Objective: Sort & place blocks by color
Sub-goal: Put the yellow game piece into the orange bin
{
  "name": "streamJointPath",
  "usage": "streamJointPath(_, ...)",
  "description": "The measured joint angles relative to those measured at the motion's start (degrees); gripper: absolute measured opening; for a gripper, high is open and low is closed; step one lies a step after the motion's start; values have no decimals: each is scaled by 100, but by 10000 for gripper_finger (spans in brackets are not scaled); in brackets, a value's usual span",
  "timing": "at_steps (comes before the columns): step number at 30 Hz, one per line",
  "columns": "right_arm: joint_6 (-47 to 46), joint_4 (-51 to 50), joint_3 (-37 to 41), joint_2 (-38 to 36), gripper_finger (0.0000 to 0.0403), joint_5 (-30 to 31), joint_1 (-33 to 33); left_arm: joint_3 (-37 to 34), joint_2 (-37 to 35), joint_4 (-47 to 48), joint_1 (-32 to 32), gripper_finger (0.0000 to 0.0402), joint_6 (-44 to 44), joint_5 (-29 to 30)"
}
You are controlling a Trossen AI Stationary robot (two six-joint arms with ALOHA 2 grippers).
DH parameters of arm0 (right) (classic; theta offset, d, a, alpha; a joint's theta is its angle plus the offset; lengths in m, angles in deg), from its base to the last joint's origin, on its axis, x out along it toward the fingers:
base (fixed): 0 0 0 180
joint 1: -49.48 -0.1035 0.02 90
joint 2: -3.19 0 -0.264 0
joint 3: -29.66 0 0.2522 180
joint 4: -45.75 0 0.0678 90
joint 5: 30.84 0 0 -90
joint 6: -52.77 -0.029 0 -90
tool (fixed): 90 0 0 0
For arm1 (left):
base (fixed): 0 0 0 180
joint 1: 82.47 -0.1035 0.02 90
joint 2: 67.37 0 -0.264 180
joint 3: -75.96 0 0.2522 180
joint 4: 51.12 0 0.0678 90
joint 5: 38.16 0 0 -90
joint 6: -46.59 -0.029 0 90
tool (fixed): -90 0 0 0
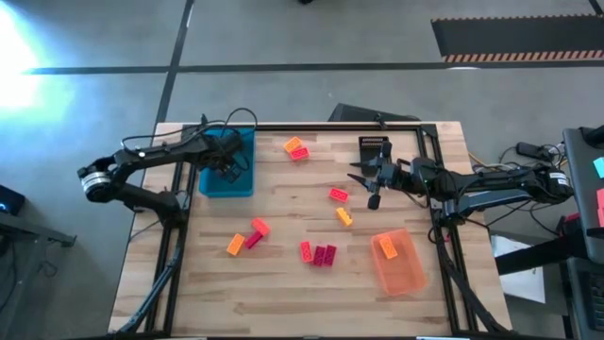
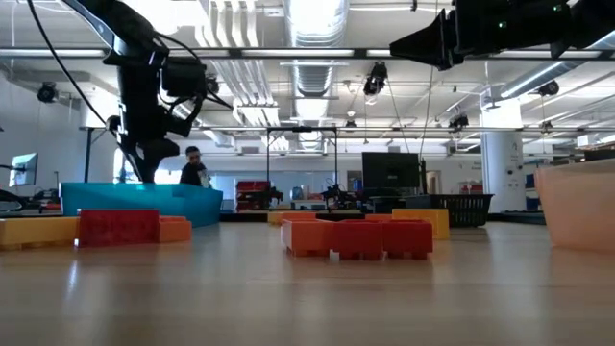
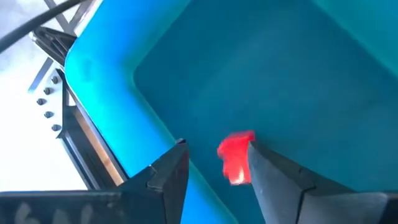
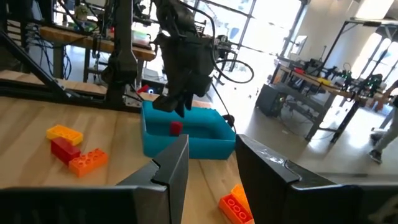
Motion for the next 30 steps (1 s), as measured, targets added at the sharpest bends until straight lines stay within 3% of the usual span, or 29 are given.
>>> streamJointPath(10,-811,-50,28,4,123,-40,-16,287,-344,11,448,152,-153,0)
streamJointPath(24,-1549,-30,-76,84,123,134,-280,377,-1340,-814,2734,152,-385,132)
streamJointPath(30,-1682,-1167,-814,623,123,841,-278,374,-1443,-1639,3416,152,-392,133)
